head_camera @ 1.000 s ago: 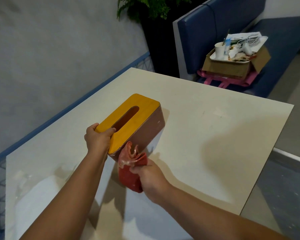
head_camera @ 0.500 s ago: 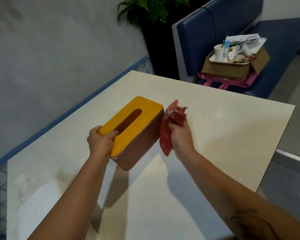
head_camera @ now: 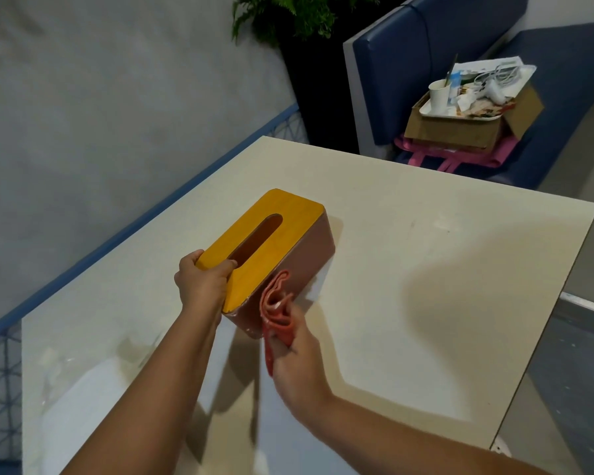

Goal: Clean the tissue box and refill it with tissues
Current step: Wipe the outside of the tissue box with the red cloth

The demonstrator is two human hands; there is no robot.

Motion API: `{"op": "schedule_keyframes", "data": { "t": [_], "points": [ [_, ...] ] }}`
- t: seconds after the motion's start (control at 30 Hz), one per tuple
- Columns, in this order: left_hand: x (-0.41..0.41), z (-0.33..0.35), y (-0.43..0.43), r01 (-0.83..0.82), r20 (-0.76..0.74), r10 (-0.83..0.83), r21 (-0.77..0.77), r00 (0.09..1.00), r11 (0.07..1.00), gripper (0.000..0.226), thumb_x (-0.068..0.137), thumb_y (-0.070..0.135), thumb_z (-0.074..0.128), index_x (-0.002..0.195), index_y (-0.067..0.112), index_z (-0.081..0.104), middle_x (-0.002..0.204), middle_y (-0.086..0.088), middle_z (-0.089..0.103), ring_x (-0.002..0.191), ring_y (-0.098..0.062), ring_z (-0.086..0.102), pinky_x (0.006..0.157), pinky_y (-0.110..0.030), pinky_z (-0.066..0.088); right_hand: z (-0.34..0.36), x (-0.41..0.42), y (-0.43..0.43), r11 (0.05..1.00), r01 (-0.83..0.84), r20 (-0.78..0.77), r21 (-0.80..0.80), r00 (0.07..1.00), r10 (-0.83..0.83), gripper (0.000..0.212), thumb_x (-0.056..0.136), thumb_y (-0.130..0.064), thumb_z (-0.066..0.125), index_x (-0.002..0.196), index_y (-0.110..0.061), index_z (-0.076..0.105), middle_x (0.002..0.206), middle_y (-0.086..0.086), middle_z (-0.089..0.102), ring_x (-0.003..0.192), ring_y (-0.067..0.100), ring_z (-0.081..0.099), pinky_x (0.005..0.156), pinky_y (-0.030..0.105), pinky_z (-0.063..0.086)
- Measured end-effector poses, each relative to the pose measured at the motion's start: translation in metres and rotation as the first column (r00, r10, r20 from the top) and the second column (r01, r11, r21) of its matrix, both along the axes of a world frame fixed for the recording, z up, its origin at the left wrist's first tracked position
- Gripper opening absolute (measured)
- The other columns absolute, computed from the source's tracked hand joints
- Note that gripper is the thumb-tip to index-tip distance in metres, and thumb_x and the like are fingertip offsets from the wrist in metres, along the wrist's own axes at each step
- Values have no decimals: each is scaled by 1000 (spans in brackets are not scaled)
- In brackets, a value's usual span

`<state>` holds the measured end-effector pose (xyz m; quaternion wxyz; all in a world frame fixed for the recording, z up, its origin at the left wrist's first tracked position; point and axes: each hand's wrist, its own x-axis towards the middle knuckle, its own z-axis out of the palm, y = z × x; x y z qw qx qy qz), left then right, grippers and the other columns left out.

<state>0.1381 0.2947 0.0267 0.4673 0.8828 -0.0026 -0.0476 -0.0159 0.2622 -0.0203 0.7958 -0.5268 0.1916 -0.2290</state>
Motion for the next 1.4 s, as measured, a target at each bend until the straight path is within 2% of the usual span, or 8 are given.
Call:
{"op": "schedule_keyframes", "data": {
  "t": [0.17, 0.33, 0.5, 0.7, 0.83, 0.97, 1.27, 1.4],
  "points": [
    [-1, 0, 0, -7, -1, 7, 1, 1000, 1000, 71, 80, 29, 72, 138, 20, 34, 138, -12, 41, 116, -35, 51, 93, -49, 48, 10, -16, -10, 954, -104, -98, 280, 986, 136, 38, 90, 8, 46, 93, -27, 60, 87, -8, 65, 77, 5, 62, 65, 14, 50],
    [-2, 0, 1, 3, 4, -3, -20, 1000, 1000, 69, 81, 27, 71, 139, 20, 34, 140, -12, 41, 117, -37, 51, 91, -49, 47, 30, -18, -80, 830, 302, -194, 469, 952, -237, 30, 86, 10, 44, 106, -7, 58, 69, 7, 60, 44, 10, 60, 40, 13, 45],
    [-2, 1, 0, -3, -8, 3, -28, 1000, 1000, 68, 81, 28, 71, 138, 22, 34, 139, -11, 42, 117, -36, 51, 92, -49, 47, 35, -1, -151, 881, 414, -313, 231, 889, -336, 33, 87, 4, 36, 106, -16, 53, 80, 2, 56, 75, 18, 56, 62, 26, 45],
    [-1, 2, -1, 23, -6, -23, -12, 1000, 1000, 66, 83, 27, 70, 138, 21, 35, 138, -11, 43, 117, -35, 51, 91, -48, 46, 33, 34, -152, 977, 211, -424, 27, 888, -180, 34, 91, -2, 27, 66, -6, 50, 60, 10, 52, 58, 23, 54, 56, 28, 43],
    [-1, 2, -1, 33, -12, -33, 1, 999, 999, 65, 83, 28, 70, 138, 22, 34, 138, -11, 42, 116, -35, 51, 92, -49, 47, 36, 34, -154, 958, 221, -417, 181, 900, -129, 32, 86, 4, 30, 66, -9, 50, 64, 9, 51, 56, 18, 55, 51, 24, 43],
    [0, 2, -1, 35, -12, -35, 8, 999, 999, 67, 82, 27, 70, 138, 21, 34, 139, -12, 42, 117, -35, 51, 93, -50, 46, 44, 34, -162, 924, 276, -405, 266, 901, -153, 28, 86, 7, 34, 85, -8, 58, 85, 8, 55, 85, 22, 56, 84, 33, 46],
    [0, 2, -2, 27, -5, -27, 12, 1000, 1000, 67, 83, 27, 70, 139, 21, 33, 140, -12, 41, 118, -36, 50, 94, -50, 46, 74, 17, -171, 915, 136, -102, 380, 989, -105, 19, 86, 8, 43, 98, -2, 54, 91, 10, 62, 83, 25, 61, 72, 32, 52],
    [1, 1, -1, 19, -4, -19, -3, 1000, 1000, 66, 82, 27, 70, 138, 21, 35, 138, -11, 42, 117, -35, 51, 95, -50, 47, 63, 6, -181, 919, 287, -198, 271, 951, -239, 19, 85, 8, 42, 91, -3, 57, 86, 10, 61, 79, 23, 61, 72, 30, 51]
  ]
}}
